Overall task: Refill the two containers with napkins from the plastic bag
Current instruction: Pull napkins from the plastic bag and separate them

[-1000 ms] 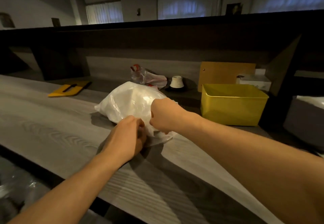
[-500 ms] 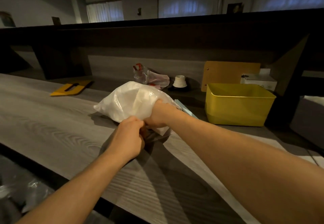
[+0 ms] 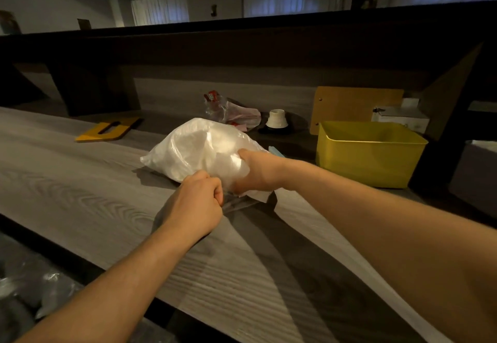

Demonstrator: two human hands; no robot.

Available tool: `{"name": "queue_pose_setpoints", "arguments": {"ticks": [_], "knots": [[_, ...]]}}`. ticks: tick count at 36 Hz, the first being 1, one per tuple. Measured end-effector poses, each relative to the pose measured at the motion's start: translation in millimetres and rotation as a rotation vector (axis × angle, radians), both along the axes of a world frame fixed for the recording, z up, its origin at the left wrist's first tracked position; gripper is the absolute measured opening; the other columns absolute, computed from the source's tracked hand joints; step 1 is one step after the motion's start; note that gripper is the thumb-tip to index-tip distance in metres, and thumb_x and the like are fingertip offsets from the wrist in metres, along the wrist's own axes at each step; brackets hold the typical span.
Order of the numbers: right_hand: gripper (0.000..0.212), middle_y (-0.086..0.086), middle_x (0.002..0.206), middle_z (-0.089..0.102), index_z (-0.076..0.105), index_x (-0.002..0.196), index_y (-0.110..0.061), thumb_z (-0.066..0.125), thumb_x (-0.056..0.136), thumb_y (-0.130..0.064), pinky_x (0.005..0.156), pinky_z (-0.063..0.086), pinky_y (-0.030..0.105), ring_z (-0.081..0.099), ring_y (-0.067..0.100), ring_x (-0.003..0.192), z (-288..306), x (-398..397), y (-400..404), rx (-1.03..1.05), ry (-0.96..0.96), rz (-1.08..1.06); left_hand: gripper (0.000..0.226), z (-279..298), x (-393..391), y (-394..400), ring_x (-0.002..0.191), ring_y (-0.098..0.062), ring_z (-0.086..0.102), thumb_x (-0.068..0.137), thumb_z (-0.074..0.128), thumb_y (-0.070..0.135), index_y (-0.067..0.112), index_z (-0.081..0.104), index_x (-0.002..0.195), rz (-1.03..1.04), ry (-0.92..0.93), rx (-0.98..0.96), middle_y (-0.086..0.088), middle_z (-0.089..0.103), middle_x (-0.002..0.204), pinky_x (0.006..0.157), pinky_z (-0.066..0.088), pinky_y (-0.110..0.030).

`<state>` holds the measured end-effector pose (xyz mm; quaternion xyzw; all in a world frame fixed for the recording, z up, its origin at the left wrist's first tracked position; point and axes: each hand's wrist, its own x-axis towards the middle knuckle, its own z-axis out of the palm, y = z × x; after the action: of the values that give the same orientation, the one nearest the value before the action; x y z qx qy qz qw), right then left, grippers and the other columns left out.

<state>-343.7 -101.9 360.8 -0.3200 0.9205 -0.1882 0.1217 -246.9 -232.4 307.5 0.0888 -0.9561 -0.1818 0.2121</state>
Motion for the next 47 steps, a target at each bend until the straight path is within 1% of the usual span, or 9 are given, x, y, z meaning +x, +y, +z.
{"name": "queue_pose_setpoints", "arguments": {"ticks": [5,10,13,18,22,27,31,37,47], "knots": [[0.078,0.005,0.15,0.044,0.029,0.155,-0.024,0.072,0.091,-0.025,0.101,0.039,0.032,0.046,0.024,0.132,7.2,7.3,20.1,0.03,0.026,0.108,0.033,1.4,0.2,1.6,0.087,-0.014,0.047,0.086,0.052,-0.002,0.025,0.05,0.067,0.018,-0.036,-0.007,0.007,0.047,0.091,0.073,0.043,-0.03],[0.071,-0.004,0.134,0.054,0.039,0.149,-0.029,0.074,0.088,-0.021,0.094,0.036,0.027,0.049,0.013,0.12,6.7,12.2,49.9,-0.005,0.0,0.166,0.024,4.1,2.5,2.8,0.097,-0.016,0.045,0.091,0.053,0.006,0.027,0.052,0.081,-0.008,0.007,-0.12,0.01,0.045,0.097,0.097,0.04,-0.036],[0.075,-0.012,0.127,0.054,0.039,0.149,-0.033,0.076,0.086,-0.018,0.094,0.037,0.028,0.049,0.01,0.116,8.7,16.2,79.8,0.005,-0.025,0.176,0.022,2.0,7.0,5.9,0.093,-0.009,0.047,0.087,0.06,0.006,0.027,0.056,0.082,-0.17,0.16,-0.119,0.013,0.051,0.094,0.092,0.038,-0.03],[0.079,-0.019,0.123,0.055,0.037,0.147,-0.038,0.078,0.083,-0.019,0.081,0.038,0.012,0.052,0.001,0.111,8.3,25.5,136.2,0.058,-0.066,0.18,0.009,5.8,13.0,36.2,0.096,0.002,0.056,0.092,0.065,0.027,0.031,0.062,0.099,-0.358,0.147,0.225,0.018,0.059,0.101,0.073,0.043,-0.012],[0.08,-0.022,0.127,0.053,0.032,0.147,-0.043,0.078,0.084,-0.024,0.085,0.048,0.017,0.054,-0.001,0.106,11.8,35.0,178.2,0.092,-0.093,0.152,0.058,14.0,6.4,88.6,0.106,0.001,0.058,0.078,0.063,0.061,0.04,0.048,0.13,-0.458,-0.131,0.596,0.019,0.057,0.117,0.072,0.051,-0.011],[0.088,-0.02,0.148,0.037,0.021,0.152,-0.047,0.077,0.083,-0.047,0.106,0.041,0.026,0.043,0.003,0.13,4.2,39.2,223.5,0.027,0.017,0.034,0.064,9.9,-13.7,148.7,0.12,-0.002,0.052,0.087,0.072,0.049,0.046,0.038,0.141,-0.635,-0.155,0.371,0.019,0.05,0.134,0.088,0.045,-0.016],[0.088,-0.018,0.158,0.02,0.02,0.153,-0.043,0.073,0.083,-0.05,0.107,0.039,0.022,0.035,0.008,0.139,-10.5,41.8,259.6,-0.146,0.219,-0.146,0.016,0.8,-49.9,171.7,0.106,-0.012,0.056,0.094,0.064,0.046,0.038,0.055,0.105,-0.58,-0.034,0.108,0.013,0.054,0.11,0.089,0.05,-0.033],[0.068,-0.025,0.151,0.016,0.033,0.144,-0.046,0.068,0.087,-0.053,0.107,0.041,0.017,0.028,-0.006,0.127,-35.9,49.7,298.0,-0.092,0.349,-0.073,0.025,2.4,-76.1,193.7,0.086,-0.006,0.054,0.095,0.056,0.053,0.031,0.05,0.084,-0.598,0.052,-0.054,0.014,0.053,0.096,0.072,0.051,-0.032],[0.06,-0.028,0.157,0.009,0.044,0.147,-0.038,0.059,0.095,-0.013,0.105,0.031,0.008,0.025,0.0,0.142,-47.2,39.5,309.9,-0.142,0.368,-0.182,0.042,10.1,-73.9,182.3,0.119,0.008,0.052,0.09,0.071,0.034,0.038,0.062,0.131,-0.872,-0.208,0.039,0.029,0.058,0.128,0.096,0.046,-0.018]]}}
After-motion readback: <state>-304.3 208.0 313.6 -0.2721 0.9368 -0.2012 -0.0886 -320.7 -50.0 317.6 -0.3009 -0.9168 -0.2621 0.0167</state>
